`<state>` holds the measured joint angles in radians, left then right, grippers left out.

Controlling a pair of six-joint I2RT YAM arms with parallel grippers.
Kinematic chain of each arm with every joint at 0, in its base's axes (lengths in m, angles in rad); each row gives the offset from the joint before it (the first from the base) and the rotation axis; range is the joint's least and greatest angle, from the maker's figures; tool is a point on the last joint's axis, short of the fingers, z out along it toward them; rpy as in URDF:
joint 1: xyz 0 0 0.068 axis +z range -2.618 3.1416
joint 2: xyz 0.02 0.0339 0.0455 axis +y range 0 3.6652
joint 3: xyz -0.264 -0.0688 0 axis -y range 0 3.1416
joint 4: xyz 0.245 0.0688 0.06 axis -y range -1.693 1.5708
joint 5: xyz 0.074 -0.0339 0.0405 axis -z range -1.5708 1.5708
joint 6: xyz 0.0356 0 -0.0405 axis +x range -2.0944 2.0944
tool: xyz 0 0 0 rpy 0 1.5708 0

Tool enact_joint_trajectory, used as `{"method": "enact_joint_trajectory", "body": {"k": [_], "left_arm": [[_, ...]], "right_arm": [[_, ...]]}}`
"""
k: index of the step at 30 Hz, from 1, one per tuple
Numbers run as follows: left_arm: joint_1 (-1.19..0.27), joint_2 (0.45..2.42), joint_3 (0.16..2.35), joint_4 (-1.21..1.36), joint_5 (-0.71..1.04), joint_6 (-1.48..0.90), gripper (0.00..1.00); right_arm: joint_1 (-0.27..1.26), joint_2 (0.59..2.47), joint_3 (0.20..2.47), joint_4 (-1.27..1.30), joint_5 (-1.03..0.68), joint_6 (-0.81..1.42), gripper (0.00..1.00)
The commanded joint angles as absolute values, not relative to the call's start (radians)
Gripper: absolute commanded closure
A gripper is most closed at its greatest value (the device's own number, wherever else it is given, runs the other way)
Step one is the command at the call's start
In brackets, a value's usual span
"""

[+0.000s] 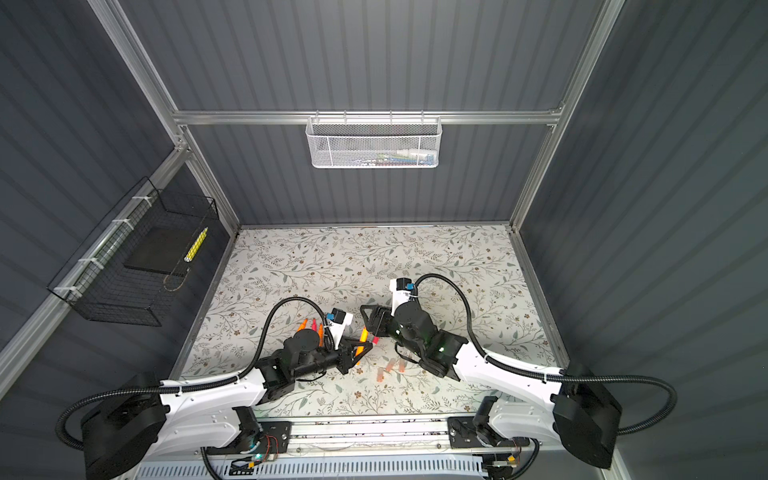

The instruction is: Insert the pens into the pen caps

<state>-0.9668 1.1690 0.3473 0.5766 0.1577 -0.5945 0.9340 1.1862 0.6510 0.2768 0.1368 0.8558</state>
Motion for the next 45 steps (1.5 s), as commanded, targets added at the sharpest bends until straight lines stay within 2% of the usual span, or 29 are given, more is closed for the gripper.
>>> {"method": "enact_joint_trajectory", "body": {"k": [1,6,12,18,28,33,38,40,45], "left_arm": [[-0.964,1.156,0.376,0.584,0.170,-0.570,1.00],[-0.964,1.156,0.376,0.581,0.170,-0.569,1.00],[-0.963,1.156,0.376,0.584,0.170,-0.568,1.00],[-0.963,1.158,0.377,0.584,0.170,-0.568,1.00],[-0.965,1.169,0.429,0.527,0.111,-0.524,1.00],[-0.963,1.180,0.527,0.419,-0.007,-0.415,1.00],[-0.963,1.195,0.633,0.300,-0.247,-0.321,1.00],[-0.964,1.202,0.662,0.268,-0.328,-0.307,1.00],[-0.962,1.215,0.701,0.259,-0.348,-0.280,1.00]], "right_arm": [[0.931,1.196,0.676,0.276,0.123,0.857,0.42],[0.931,1.206,0.675,0.279,0.112,0.862,0.47],[0.931,1.224,0.678,0.292,0.097,0.864,0.60],[0.931,1.242,0.693,0.290,0.076,0.861,0.64],[0.937,1.245,0.650,0.297,0.067,0.876,1.00],[0.955,1.224,0.645,0.264,0.083,0.872,1.00],[1.018,1.238,0.710,0.113,0.194,0.869,1.00],[1.022,1.257,0.724,0.089,0.189,0.882,1.00],[1.023,1.298,0.706,0.189,0.100,0.877,1.00]]}}
